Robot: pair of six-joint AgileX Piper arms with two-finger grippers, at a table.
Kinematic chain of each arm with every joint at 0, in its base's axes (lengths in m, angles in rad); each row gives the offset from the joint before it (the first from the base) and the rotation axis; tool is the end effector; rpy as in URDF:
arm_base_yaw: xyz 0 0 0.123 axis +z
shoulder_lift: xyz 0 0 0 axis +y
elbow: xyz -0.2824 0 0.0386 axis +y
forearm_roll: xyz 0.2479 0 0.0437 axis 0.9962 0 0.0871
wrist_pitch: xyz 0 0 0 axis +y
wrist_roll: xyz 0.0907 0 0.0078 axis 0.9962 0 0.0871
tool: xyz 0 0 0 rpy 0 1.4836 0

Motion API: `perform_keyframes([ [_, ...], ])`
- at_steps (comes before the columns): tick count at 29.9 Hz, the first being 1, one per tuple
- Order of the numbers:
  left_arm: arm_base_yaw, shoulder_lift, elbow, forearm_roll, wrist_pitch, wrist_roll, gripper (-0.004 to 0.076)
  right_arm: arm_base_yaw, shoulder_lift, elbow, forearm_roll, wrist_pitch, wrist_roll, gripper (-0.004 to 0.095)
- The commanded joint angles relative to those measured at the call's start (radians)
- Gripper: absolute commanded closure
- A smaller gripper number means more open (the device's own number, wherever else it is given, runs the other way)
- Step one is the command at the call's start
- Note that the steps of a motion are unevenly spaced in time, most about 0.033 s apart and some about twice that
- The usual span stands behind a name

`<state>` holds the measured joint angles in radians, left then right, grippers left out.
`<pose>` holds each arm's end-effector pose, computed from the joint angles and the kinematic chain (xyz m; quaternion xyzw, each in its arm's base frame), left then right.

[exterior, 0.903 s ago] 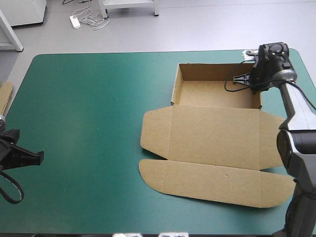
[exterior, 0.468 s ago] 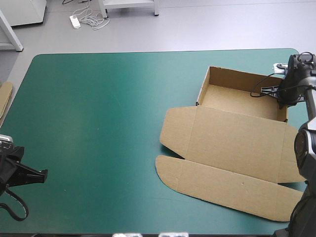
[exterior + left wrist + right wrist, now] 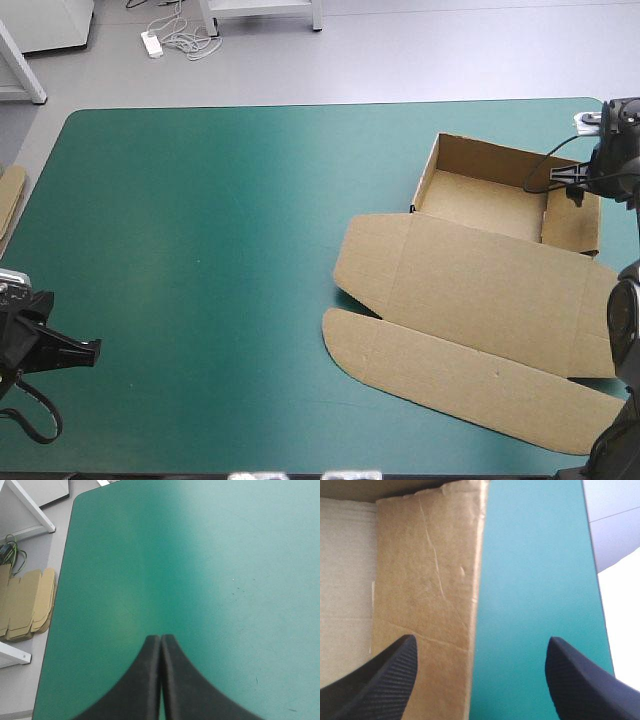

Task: Fold the box

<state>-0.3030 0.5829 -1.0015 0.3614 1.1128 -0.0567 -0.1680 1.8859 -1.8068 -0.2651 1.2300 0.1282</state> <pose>0.0720 0.0078 0.4040 0.1028 0.8656 0.0952 0.4807 0.3963 -0.0900 0.3209 0.1224 0.9687 -0.1337 0.1694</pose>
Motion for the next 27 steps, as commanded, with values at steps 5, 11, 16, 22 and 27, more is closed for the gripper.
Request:
perform_keyframes([
  [5, -0.003, 0.006, -0.024, -0.05, -0.121, -0.01, 0.0732, -0.003, -0.244, -0.026, 0.052, 0.016, -0.034, 0.0375],
  [11, -0.003, 0.006, -0.023, -0.058, -0.199, -0.005, 0.0732, 0.084, -0.433, 0.096, 0.137, -0.022, -0.073, 0.0918],
  [16, -0.003, 0.006, 0.01, 0.033, -0.248, -0.005, 0.0732, 0.188, -0.62, 0.314, 0.137, -0.142, -0.071, 0.0921],
  [22, -0.003, 0.006, 0.174, -0.038, -0.376, -0.011, 0.0732, 0.329, -0.885, 0.676, 0.148, -0.384, -0.043, 0.0921],
  [27, -0.003, 0.006, 0.316, -0.09, -0.51, -0.009, 0.0732, 0.381, -1.083, 0.93, 0.169, -0.482, -0.039, 0.0921],
])
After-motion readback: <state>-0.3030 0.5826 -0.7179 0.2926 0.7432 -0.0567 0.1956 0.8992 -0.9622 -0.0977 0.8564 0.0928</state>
